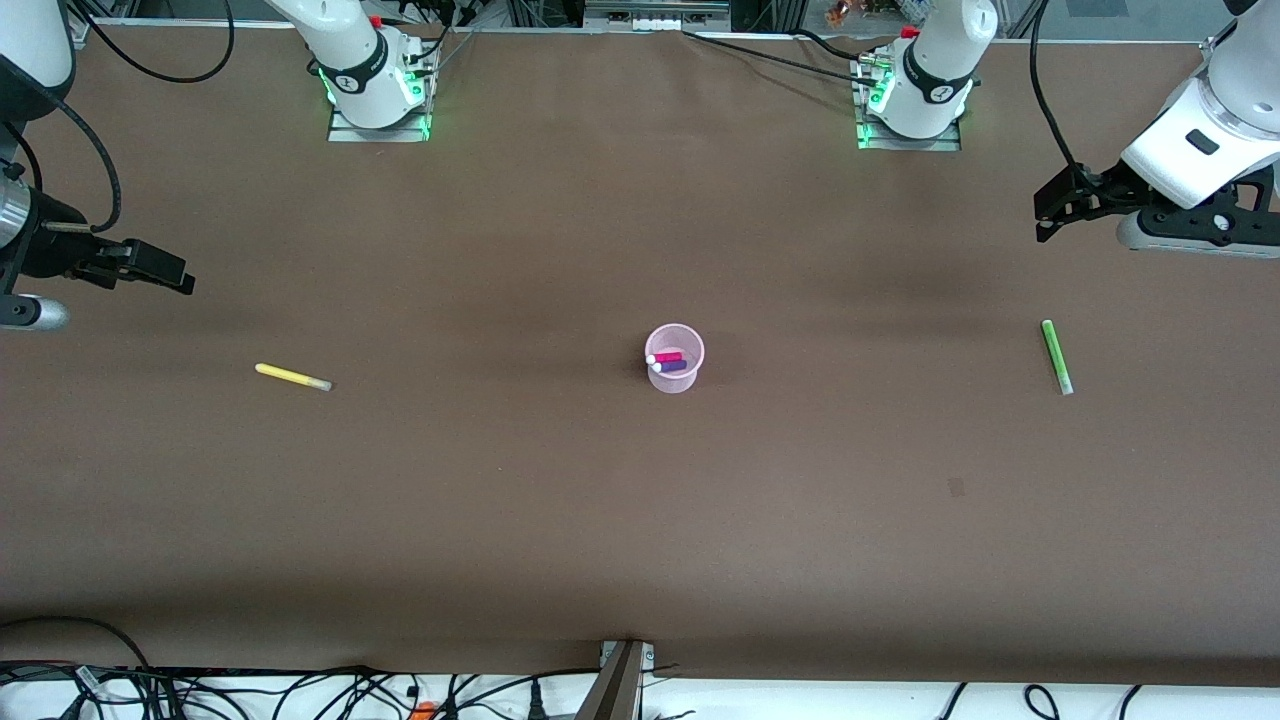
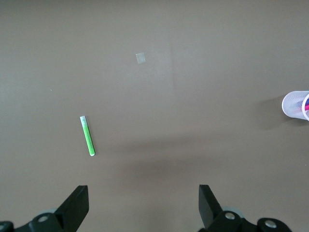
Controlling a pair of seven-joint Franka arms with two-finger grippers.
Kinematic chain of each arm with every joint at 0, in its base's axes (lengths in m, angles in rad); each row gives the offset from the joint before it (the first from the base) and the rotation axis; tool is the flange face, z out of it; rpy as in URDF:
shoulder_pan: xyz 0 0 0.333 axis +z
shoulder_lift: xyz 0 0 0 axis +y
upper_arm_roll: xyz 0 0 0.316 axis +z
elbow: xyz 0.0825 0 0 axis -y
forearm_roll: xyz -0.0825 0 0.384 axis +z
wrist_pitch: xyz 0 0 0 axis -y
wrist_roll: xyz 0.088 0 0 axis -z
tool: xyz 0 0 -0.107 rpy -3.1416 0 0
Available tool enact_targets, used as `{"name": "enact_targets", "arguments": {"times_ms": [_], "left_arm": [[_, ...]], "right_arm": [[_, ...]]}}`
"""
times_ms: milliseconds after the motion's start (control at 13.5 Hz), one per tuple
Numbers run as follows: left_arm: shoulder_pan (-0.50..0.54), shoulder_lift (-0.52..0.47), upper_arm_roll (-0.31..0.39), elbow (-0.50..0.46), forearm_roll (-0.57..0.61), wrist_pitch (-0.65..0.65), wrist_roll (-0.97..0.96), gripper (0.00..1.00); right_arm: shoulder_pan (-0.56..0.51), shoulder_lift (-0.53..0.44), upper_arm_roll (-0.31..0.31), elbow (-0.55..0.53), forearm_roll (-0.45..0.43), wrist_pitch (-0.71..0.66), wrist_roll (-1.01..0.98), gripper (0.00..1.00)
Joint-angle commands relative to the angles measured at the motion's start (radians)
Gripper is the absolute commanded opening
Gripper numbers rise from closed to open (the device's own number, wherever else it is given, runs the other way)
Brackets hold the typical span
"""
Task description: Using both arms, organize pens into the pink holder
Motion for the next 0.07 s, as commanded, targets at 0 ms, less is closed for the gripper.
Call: {"name": "enact_targets", "arguments": {"times_ms": [0], "left_arm": [[-0.008,0.016,-0.001,0.034,0.019,-0.023,-0.01,1.0]], "right_arm": [[-0.019,-0.014,0.019,0.019,-0.005,-0.042,0.015,0.99]]}}
